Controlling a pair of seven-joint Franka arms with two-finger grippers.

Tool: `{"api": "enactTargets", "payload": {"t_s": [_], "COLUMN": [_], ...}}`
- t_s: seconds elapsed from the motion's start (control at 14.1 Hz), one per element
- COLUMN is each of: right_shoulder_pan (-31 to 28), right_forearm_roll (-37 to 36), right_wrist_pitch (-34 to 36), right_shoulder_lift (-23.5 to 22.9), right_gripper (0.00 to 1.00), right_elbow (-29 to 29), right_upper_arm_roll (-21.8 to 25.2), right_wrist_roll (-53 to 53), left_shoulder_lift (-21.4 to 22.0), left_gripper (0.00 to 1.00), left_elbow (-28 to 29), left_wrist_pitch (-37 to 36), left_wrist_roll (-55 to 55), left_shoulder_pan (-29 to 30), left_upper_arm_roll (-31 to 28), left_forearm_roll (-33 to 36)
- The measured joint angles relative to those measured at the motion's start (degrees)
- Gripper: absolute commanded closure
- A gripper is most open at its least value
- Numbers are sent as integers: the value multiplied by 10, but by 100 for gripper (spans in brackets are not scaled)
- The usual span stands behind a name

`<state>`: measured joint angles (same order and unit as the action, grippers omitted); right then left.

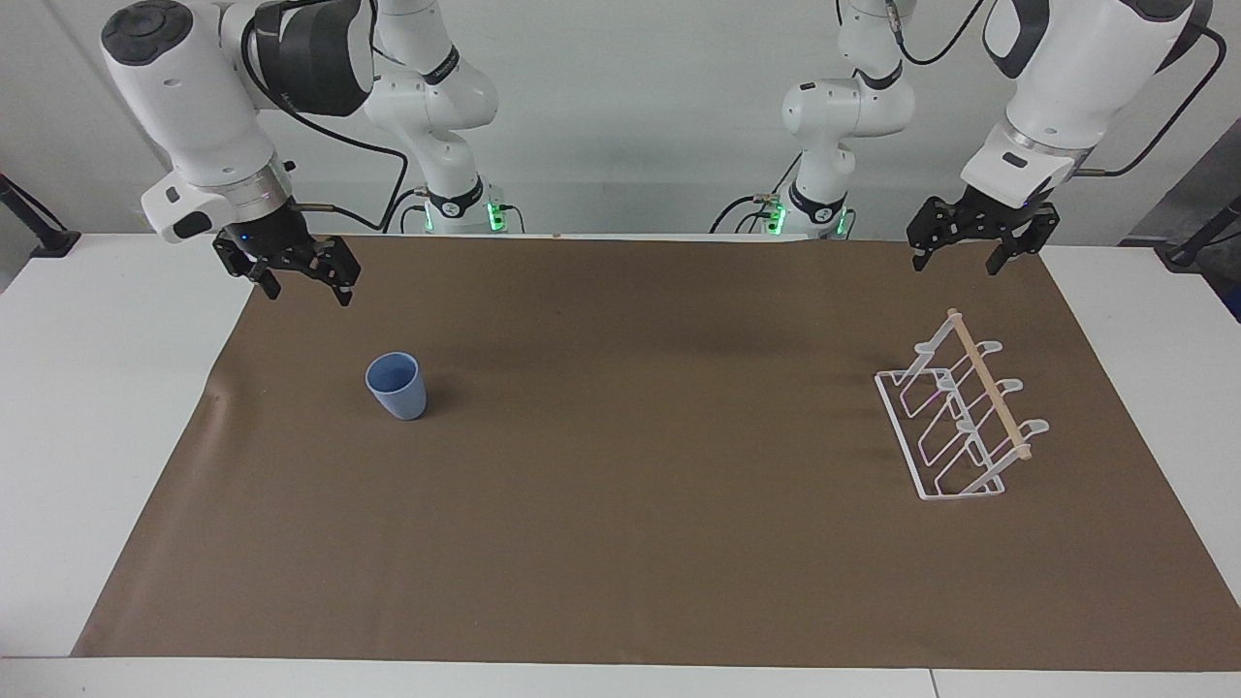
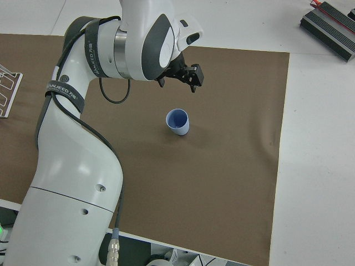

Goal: Hang cup on cup holder
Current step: 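Move the right gripper to the light blue cup and grasp it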

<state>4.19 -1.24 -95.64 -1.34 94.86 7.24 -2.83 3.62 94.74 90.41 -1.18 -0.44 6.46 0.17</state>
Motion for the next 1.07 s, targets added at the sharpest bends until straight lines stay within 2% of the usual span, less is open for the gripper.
{"api": "enactTargets", "payload": {"t_s": [0.5, 0.57, 0.85, 1.07], "right_shoulder_pan": [1, 1, 3, 8], "right_forearm_roll": [0, 2, 60, 68], "right_wrist_pitch": [-1, -16, -152, -206], "right_shoulder_lift": [6, 14, 62, 66], "right_gripper": [0, 0, 0, 0], "right_elbow": [18, 39, 182, 225], "right_upper_arm_roll": [0, 0, -1, -10], "right_wrist_roll": [19, 40, 60, 53], "left_shoulder_lift": [2, 2, 2, 2], "left_gripper": [0, 0, 0, 0], "left_elbow": [1, 1, 2, 2], "left_wrist_pitch": [0, 0, -1, -2], "left_wrist_roll": [0, 0, 0, 0], "left_shoulder_pan": [2, 7, 23, 23], "left_upper_arm_roll": [2, 7, 26, 27], "left_forearm_roll": [0, 0, 0, 0]}}
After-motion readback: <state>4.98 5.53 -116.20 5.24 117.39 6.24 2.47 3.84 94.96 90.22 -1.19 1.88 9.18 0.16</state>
